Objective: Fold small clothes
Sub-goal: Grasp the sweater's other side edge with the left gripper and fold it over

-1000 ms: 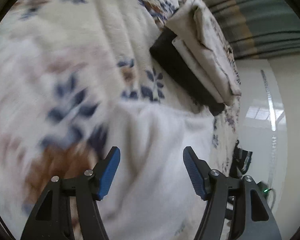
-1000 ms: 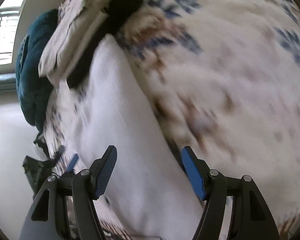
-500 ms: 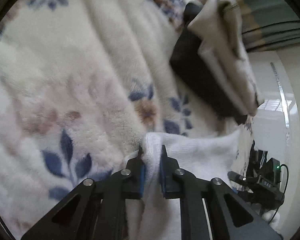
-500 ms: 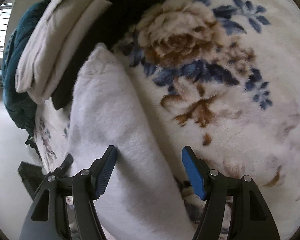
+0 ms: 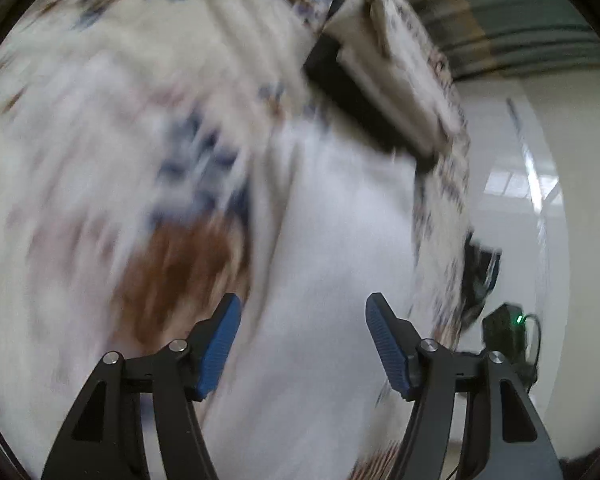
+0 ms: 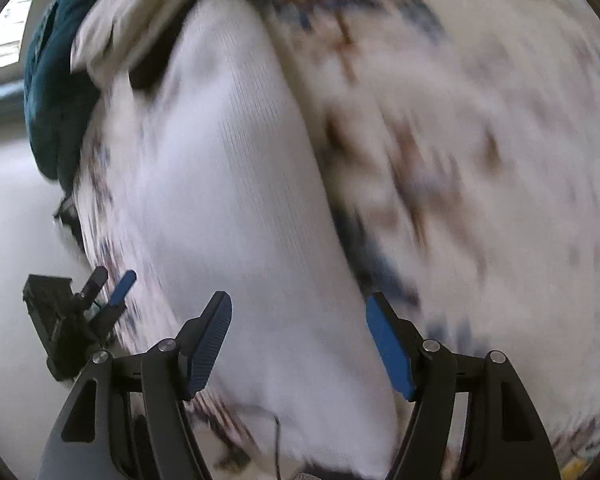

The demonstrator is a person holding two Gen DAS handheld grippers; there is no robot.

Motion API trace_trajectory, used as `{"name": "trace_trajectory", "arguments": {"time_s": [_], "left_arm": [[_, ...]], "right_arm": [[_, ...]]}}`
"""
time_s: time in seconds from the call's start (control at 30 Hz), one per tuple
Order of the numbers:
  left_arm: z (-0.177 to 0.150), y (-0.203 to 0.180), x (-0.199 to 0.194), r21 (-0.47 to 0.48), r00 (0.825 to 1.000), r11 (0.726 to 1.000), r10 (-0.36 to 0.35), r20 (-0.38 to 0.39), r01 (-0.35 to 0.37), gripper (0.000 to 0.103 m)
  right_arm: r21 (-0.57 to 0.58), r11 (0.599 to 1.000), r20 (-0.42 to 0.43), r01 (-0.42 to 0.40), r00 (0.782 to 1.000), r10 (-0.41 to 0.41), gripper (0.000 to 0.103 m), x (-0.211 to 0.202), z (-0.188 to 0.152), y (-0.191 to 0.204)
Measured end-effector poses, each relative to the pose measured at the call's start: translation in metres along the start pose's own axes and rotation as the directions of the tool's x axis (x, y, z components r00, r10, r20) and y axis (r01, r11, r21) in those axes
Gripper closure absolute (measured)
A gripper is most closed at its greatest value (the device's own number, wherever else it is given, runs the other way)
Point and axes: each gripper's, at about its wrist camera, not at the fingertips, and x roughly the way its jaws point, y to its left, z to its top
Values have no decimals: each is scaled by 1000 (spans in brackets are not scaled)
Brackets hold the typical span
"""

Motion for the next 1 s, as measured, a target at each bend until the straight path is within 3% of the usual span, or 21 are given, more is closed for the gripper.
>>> {"name": "trace_trajectory", "arguments": {"time_s": [0.17,0.3,0.5,0.67,0.7,0.73,0.77,0.8,0.83,1.0], "left_arm": [[-104,41,-14,-92,992,992,79,-101,-88,40],[-171,76,-4,-173,985,979,79,-151,-105,40],[-210,87,30,-230,983,973,-25,-183,-19,40],[-219,70,41,-234,987,971,-76,-141,41,42],[-221,66,40,-224,988,974,-71,-135,39,64],[-222,61,39,-206,990,978,-44,-137,15,86],[-224,58,40,-206,991,978,-44,-130,17,88],[-225,56,37,-219,992,975,-49,-114,23,89],[-224,55,36,-233,993,972,-52,-105,27,89],[-219,42,8,-269,990,957,-130,-53,112,89]], "right_arm": [[13,999,-148,33,989,-31,31,26,-96,-53],[72,997,-199,12,980,2,31,50,-150,-95],[100,986,-212,-133,965,152,31,88,-189,-126],[166,965,-202,-203,951,235,31,116,-195,-138],[183,959,-192,-215,949,250,31,118,-197,-140],[192,955,-183,-225,948,260,35,119,-198,-140],[193,953,-171,-233,949,266,45,120,-200,-139],[191,948,-165,-254,944,286,77,120,-203,-137],[191,946,-175,-262,939,295,88,122,-205,-133],[157,941,-125,-301,939,321,93,91,-211,-125]]}}
